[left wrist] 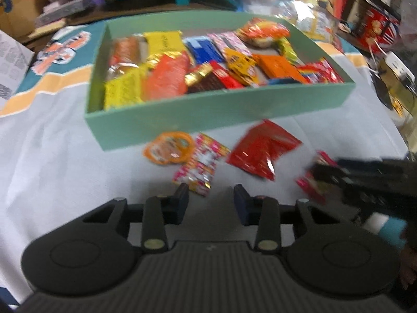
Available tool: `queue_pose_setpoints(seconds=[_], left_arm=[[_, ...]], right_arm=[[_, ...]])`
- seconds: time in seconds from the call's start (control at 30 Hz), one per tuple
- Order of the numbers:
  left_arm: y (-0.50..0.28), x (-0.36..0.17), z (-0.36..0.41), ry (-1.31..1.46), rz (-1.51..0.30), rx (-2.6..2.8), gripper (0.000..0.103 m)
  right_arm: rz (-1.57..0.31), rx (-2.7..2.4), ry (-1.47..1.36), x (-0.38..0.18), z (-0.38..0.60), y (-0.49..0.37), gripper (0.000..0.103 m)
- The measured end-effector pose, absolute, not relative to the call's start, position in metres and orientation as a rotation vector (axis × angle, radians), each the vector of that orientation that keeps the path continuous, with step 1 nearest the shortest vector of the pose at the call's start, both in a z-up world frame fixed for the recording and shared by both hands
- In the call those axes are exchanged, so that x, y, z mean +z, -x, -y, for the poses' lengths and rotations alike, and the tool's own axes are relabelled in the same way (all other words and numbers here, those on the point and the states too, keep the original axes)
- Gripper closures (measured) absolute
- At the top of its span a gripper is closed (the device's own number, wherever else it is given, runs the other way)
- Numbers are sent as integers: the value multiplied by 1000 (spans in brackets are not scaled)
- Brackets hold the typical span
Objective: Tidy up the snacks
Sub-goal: 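Grasp the Hello Kitty packet with left tool while right grasps the pink-green candy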
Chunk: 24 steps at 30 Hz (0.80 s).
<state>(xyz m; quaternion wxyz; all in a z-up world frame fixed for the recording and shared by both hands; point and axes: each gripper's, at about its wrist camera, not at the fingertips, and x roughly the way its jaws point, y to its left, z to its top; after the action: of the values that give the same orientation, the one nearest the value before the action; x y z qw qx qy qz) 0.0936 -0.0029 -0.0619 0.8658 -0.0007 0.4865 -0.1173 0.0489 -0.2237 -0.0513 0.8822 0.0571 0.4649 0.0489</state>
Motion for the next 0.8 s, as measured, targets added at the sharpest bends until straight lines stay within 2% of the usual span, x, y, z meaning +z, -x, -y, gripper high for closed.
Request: queue_pose_setpoints(seconds=[0.3,0.33,0.37,0.57,0.67,0.73,0.77,0.8], left_arm=[[-119,-72,19,-26,-1014,-256,63],[-118,-72,23,-40,-1008,-266,72],[-116,-72,26,-41,-1016,-293,76],[-103,-71,32,-38,-1039,-341,77],[-105,-66,28,-31,-1026,-316,72],[-110,-66,30,-61,-1018,-305,59],[-112,-67,32,-69,-1024,-312,58],[-114,-69,34,-78,-1034,-327,57]], right_arm=[[-968,88,-169,-52,241,-38,60],[-967,90,-175,-52,242,-38,60],[-966,91,-179,-52,243,-36,60],[-944,89,-171,-52,240,-34,60],[-939,102,-173,-53,242,-33,60],[-942,103,-198,-52,245,-32,58],[-945,97,-203,-51,245,-32,56],[-950,88,-204,-50,245,-31,46]])
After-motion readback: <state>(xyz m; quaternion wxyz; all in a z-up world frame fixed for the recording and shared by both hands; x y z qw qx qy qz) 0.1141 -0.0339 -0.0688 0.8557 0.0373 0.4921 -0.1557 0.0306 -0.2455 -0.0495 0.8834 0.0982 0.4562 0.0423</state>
